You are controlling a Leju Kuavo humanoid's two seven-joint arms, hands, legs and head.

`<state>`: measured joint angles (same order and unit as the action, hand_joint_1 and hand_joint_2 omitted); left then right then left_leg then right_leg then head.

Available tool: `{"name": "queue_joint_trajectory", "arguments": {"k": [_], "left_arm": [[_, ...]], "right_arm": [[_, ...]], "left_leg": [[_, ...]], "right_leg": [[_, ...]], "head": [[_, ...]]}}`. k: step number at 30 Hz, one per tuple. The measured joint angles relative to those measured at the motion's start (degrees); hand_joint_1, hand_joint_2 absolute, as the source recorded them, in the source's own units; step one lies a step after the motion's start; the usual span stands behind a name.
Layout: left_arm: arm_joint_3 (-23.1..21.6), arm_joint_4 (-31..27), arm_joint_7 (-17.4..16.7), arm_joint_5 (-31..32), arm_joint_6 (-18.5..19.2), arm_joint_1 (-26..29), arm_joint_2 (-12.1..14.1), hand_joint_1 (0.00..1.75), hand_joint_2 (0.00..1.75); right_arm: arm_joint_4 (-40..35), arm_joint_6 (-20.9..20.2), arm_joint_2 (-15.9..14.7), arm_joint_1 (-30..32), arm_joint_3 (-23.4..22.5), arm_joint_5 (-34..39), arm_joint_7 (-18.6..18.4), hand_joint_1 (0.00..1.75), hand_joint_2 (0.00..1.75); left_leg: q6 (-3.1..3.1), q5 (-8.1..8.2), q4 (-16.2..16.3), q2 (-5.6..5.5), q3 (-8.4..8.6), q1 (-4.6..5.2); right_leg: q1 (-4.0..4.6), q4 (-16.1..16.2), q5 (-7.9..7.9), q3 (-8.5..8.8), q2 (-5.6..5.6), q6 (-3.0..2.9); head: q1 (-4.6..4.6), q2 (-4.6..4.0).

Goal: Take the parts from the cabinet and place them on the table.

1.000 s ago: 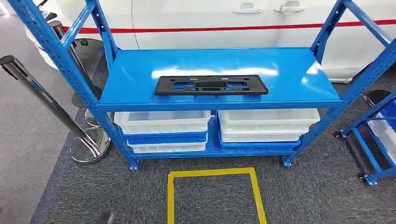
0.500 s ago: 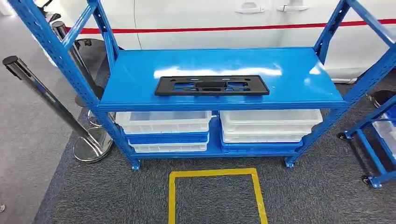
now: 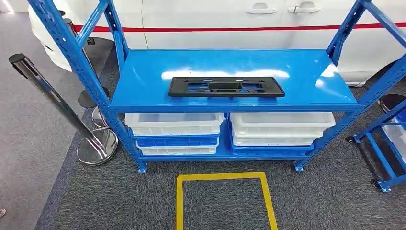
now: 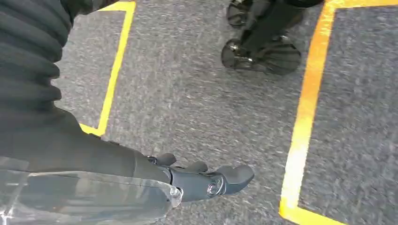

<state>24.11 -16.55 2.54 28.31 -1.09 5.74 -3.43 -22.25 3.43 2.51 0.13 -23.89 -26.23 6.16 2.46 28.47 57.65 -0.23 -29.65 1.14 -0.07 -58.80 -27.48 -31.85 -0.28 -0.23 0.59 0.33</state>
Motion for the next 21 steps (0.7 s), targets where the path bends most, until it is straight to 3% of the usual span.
{"name": "queue_joint_trajectory", "arguments": {"k": [3,4,5,6,8,9,10,11,13,14,15,19,21], "left_arm": [[3.05,0.3,1.35,3.64,0.24,-1.15,-0.37,0.0,0.0],[3.95,0.33,1.77,4.68,0.31,-1.58,-0.37,0.0,0.0],[4.83,0.48,2.25,5.75,0.42,-1.91,-0.68,0.0,0.0],[5.75,0.63,2.67,6.84,0.48,-2.24,-0.76,0.0,0.0],[7.82,0.92,3.54,9.03,0.68,-2.9,-0.9,0.0,0.0],[8.68,1.09,3.87,9.94,0.9,-3.23,-0.96,0.0,0.0],[9.52,1.18,4.28,10.96,1.09,-3.5,-0.98,0.0,0.0],[10.25,1.29,4.63,11.82,1.25,-3.75,-1.11,0.0,0.0],[11.64,1.49,5.29,13.52,1.55,-4.2,-1.25,0.0,0.0],[12.19,1.57,5.57,14.31,1.62,-4.47,-1.4,0.0,0.0],[12.74,1.75,5.83,15.03,1.75,-4.9,-1.51,0.0,0.0],[14.6,1.92,6.71,17.52,2.19,-5.61,-1.83,0.0,0.0],[15.1,1.94,7.06,18.55,2.34,-5.92,-1.99,0.0,0.0]], "right_arm": [[0.72,0.5,0.57,-1.33,-3.29,-2.94,1.16,0.0,1.75],[0.96,0.55,1.02,-1.9,-4.17,-3.81,1.57,0.0,1.75],[1.11,0.59,1.27,-2.68,-4.98,-4.77,1.97,0.0,1.75],[1.29,0.77,1.49,-3.52,-5.81,-5.79,2.47,0.0,1.75],[1.75,1.11,2.21,-5.4,-7.06,-8.08,3.56,0.0,1.75],[1.92,1.55,2.58,-6.37,-7.43,-9.21,4.08,0.0,1.75],[2.14,2.05,3.06,-7.31,-7.73,-10.48,4.69,0.0,1.75],[2.32,2.49,3.5,-8.34,-7.84,-11.67,5.22,0.0,1.75],[2.43,4.12,4.57,-10.27,-7.76,-14.46,6.42,0.0,1.75],[2.43,5.07,5.01,-11.22,-7.51,-15.91,6.95,0.0,1.75],[2.43,6.15,5.37,-12.28,-7.26,-17.35,7.38,0.0,1.75],[1.95,10.02,6.42,-15.21,-5.36,-22.83,8.78,0.0,1.75],[0.94,11.54,6.71,-15.93,-3.9,-25.16,8.92,0.0,1.75]], "left_leg": [[-0.55,-0.04,-0.23,0.08,-0.05,-0.24],[-0.87,0.29,0.23,0.15,0.0,-0.03],[-1.44,1.38,1.74,0.07,-0.56,-0.26],[-1.84,3.38,4.77,0.05,-2.06,-0.53],[-2.45,7.71,13.83,0.06,-6.55,-1.07],[-2.76,8.38,17.19,0.06,-8.31,-1.33],[-2.99,7.52,17.63,0.07,-8.76,-1.61],[-3.18,5.38,15.4,0.08,-7.92,-1.87],[-3.45,-0.29,5.83,0.13,-3.78,-2.25],[-3.47,-1.18,1.68,0.2,-2.24,-2.39],[-3.01,-0.85,1.16,-0.04,-2.09,-1.77],[-1.16,-1.52,0.81,-0.16,-2.16,-1.77],[-0.32,-1.87,0.52,-0.12,-2.17,-1.89]], "right_leg": [[0.16,0.11,0.09,-0.14,0.03,-0.31],[-0.58,0.75,0.5,0.06,-0.12,-0.71],[-0.54,0.97,0.62,0.13,-0.17,-0.89],[-0.61,0.96,0.65,0.04,-0.25,-1.15],[-0.59,0.9,0.66,-0.12,-0.27,-1.16],[-0.63,0.8,0.65,-0.15,-0.3,-1.15],[-0.7,0.7,0.64,-0.15,-0.3,-1.14],[-0.79,0.55,0.55,-0.12,-0.26,-1.01],[-1.1,0.06,0.24,-0.09,-0.15,-0.53],[-1.12,-0.18,0.05,-0.16,-0.18,-0.19],[-0.85,-0.56,-0.06,-0.35,-0.15,0.26],[-0.98,-0.13,0.32,-0.35,-0.08,1.66],[-1.19,-3.66,-2.29,-1.84,-0.02,1.8]], "head": [[-0.02,0.0],[-0.04,0.0],[0.0,0.0],[0.0,0.0],[-0.02,0.0],[0.02,0.0],[0.0,0.0],[0.02,0.0],[0.02,0.0],[0.0,0.0],[0.0,0.0],[-0.02,0.0],[-0.04,0.0]]}}
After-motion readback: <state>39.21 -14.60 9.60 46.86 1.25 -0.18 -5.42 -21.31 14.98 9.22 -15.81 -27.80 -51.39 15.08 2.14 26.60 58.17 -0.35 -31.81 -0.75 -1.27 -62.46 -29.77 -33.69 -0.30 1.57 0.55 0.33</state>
